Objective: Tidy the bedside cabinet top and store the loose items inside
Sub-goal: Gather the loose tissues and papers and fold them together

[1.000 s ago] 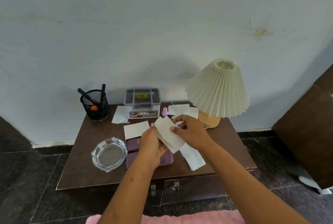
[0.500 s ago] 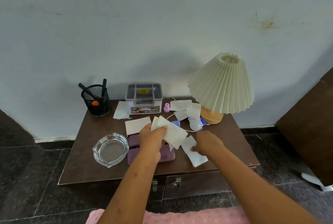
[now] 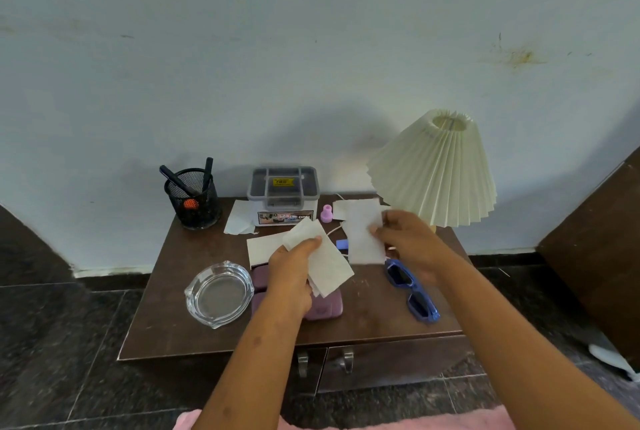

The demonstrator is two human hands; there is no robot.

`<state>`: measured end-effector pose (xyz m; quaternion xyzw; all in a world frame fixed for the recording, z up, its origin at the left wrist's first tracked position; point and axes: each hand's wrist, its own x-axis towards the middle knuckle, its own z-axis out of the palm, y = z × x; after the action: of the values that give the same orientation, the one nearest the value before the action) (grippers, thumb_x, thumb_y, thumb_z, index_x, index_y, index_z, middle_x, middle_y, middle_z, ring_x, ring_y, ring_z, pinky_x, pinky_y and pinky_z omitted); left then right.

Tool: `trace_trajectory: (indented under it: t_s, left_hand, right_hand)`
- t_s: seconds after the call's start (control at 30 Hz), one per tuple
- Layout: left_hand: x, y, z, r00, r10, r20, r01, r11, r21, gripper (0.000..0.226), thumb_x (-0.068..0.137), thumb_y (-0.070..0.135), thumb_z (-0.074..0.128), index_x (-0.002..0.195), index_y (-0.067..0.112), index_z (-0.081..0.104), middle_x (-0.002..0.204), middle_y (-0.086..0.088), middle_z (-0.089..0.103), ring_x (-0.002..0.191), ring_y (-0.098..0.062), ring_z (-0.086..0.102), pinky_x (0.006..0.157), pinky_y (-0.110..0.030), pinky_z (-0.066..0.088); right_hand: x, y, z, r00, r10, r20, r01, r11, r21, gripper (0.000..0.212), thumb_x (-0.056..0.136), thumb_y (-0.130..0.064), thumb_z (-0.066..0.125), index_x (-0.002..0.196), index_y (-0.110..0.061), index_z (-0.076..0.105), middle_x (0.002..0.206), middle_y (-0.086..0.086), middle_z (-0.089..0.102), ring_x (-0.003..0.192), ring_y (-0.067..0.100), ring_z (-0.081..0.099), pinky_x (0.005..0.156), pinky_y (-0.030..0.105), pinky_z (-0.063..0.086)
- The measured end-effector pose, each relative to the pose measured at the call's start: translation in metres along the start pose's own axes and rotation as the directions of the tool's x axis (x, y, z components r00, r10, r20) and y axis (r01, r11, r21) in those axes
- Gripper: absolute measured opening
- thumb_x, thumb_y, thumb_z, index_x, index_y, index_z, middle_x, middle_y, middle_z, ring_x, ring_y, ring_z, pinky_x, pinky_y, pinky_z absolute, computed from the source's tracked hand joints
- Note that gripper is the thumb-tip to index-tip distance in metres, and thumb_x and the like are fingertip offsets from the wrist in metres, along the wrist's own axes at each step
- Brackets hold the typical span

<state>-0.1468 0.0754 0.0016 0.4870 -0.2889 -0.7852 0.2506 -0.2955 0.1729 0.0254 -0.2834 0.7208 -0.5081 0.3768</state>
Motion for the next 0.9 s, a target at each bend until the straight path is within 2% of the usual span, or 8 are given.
trace_trajectory:
  t_s: [0.07, 0.13, 0.23, 0.33, 0.47, 0.63, 0.77, 0.9]
  left_hand:
    - [-0.003, 0.001, 0.002, 1.000, -0.029, 0.003, 0.029, 1.000, -0.010, 0.041, 0.085, 0.009, 0.064, 0.123, 0.016, 0.050, 0.104, -0.010, 0.062, 0.093, -0.027, 0.059, 0.082, -0.045, 0.051]
    - [-0.005, 0.000, 0.004, 0.998, -0.058, 0.005, 0.058, 0.998, -0.028, 0.039, 0.089, 0.009, 0.058, 0.128, 0.011, 0.050, 0.109, -0.013, 0.060, 0.098, -0.029, 0.057, 0.084, -0.046, 0.050]
    - [-0.014, -0.003, 0.008, 0.995, -0.090, 0.043, 0.094, 0.992, -0.086, 0.025, 0.094, 0.018, 0.052, 0.117, 0.008, 0.053, 0.094, -0.012, 0.063, 0.084, -0.027, 0.060, 0.068, -0.040, 0.051]
    - [-0.017, -0.001, 0.010, 0.989, -0.114, 0.092, 0.125, 0.985, -0.121, 0.030, 0.094, 0.040, 0.049, 0.098, 0.012, 0.058, 0.087, -0.011, 0.064, 0.078, -0.025, 0.061, 0.066, -0.039, 0.052]
    - [-0.016, -0.001, 0.008, 0.994, -0.052, 0.100, 0.053, 0.998, -0.017, 0.028, 0.091, 0.036, 0.057, 0.103, 0.011, 0.059, 0.094, -0.012, 0.065, 0.083, -0.026, 0.062, 0.079, -0.045, 0.054]
    - [-0.011, -0.003, 0.003, 0.999, 0.037, 0.002, -0.037, 0.995, 0.098, 0.046, 0.087, 0.001, 0.061, 0.131, 0.005, 0.049, 0.124, -0.017, 0.060, 0.101, -0.031, 0.060, 0.079, -0.043, 0.053]
    - [-0.006, -0.003, 0.002, 0.999, 0.050, -0.017, -0.048, 0.990, 0.135, 0.046, 0.087, 0.004, 0.062, 0.131, 0.011, 0.049, 0.112, -0.009, 0.060, 0.097, -0.027, 0.059, 0.076, -0.041, 0.053]
    - [0.000, -0.004, 0.003, 0.998, 0.063, -0.029, -0.058, 0.985, 0.162, 0.045, 0.087, 0.007, 0.063, 0.129, 0.015, 0.050, 0.110, -0.007, 0.060, 0.099, -0.027, 0.060, 0.081, -0.044, 0.055]
  right_hand:
    - [-0.009, -0.014, -0.001, 0.996, -0.080, 0.050, 0.067, 0.974, 0.215, 0.016, 0.095, -0.014, 0.052, 0.104, -0.015, 0.065, 0.107, 0.007, 0.072, 0.096, 0.020, 0.068, 0.084, 0.032, 0.056]
    - [-0.016, -0.019, 0.006, 0.981, -0.121, 0.150, 0.077, 0.960, 0.270, 0.018, 0.095, -0.016, 0.051, 0.106, -0.017, 0.066, 0.102, 0.002, 0.074, 0.092, 0.015, 0.070, 0.082, 0.029, 0.056]
    - [-0.019, -0.017, 0.026, 0.987, -0.096, 0.131, 0.106, 0.992, -0.073, 0.016, 0.093, -0.020, 0.057, 0.107, -0.016, 0.064, 0.083, -0.005, 0.069, 0.075, 0.007, 0.064, 0.066, 0.016, 0.051]
    - [-0.014, -0.006, 0.041, 0.984, -0.163, 0.071, 0.177, 0.871, -0.458, 0.024, 0.089, -0.024, 0.061, 0.112, -0.015, 0.059, 0.067, -0.006, 0.053, 0.064, 0.004, 0.047, 0.054, 0.010, 0.035]
    - [-0.007, 0.005, 0.051, 0.976, -0.212, 0.056, 0.207, 0.802, -0.560, 0.028, 0.088, -0.030, 0.061, 0.115, -0.022, 0.055, 0.069, -0.011, 0.050, 0.063, 0.002, 0.046, 0.054, 0.009, 0.033]
    - [0.018, 0.020, 0.035, 0.978, -0.179, -0.106, 0.101, 0.855, -0.509, 0.023, 0.097, -0.025, 0.044, 0.112, -0.018, 0.059, 0.105, 0.001, 0.065, 0.082, 0.009, 0.055, 0.064, 0.015, 0.040]
    - [0.041, 0.038, -0.002, 0.975, -0.145, -0.171, -0.025, 0.686, -0.727, 0.033, 0.092, -0.015, 0.047, 0.125, -0.013, 0.053, 0.123, 0.015, 0.059, 0.111, 0.029, 0.055, 0.093, 0.035, 0.044]
    - [0.061, 0.042, 0.001, 0.982, -0.170, -0.080, 0.017, 0.505, -0.863, 0.049, 0.092, -0.020, 0.050, 0.139, -0.025, 0.039, 0.138, 0.008, 0.047, 0.125, 0.031, 0.046, 0.101, 0.040, 0.039]
